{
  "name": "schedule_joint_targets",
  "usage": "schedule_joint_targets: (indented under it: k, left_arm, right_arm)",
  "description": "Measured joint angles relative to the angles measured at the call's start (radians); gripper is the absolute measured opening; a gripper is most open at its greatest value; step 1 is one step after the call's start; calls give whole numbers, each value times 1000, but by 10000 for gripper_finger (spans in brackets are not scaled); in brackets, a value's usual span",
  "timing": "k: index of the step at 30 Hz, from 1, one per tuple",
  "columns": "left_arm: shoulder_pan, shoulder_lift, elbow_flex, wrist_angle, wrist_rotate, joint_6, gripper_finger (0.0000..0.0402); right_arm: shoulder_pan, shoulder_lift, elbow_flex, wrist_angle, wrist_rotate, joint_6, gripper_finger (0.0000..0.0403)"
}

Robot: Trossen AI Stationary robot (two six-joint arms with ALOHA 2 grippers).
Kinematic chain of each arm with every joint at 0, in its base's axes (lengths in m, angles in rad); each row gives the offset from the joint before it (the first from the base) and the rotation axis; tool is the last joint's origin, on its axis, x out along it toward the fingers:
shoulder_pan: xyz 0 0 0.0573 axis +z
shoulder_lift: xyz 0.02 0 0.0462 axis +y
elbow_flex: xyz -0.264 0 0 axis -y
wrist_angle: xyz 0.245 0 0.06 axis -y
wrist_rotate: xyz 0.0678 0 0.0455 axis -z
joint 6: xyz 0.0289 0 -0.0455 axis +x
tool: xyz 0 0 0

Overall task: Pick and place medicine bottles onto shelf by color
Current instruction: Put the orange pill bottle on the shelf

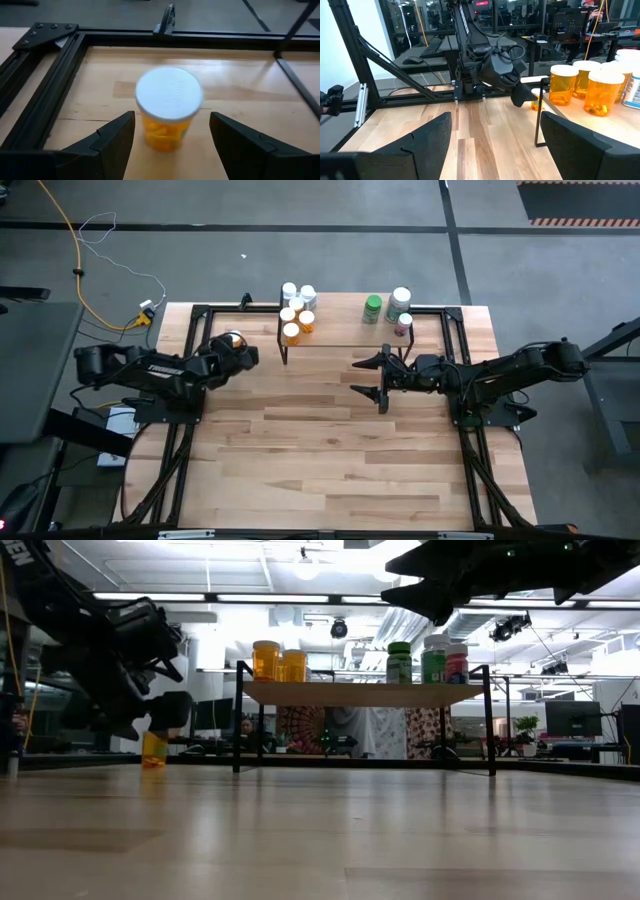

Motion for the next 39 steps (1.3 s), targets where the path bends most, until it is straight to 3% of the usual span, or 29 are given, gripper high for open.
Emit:
schedule_joint_targets:
  k: [17,31,39]
  left_arm:
    - [128,120,0,164,26,19,248]
    - [190,180,0,207,53,4,248]
    - [191,180,0,226,60,28,225]
  right_arm:
    - [0,0,0,0,-1,3,296]
    - [0,0,0,0,-1,3,296]
    - [0,0,0,0,-1,3,296]
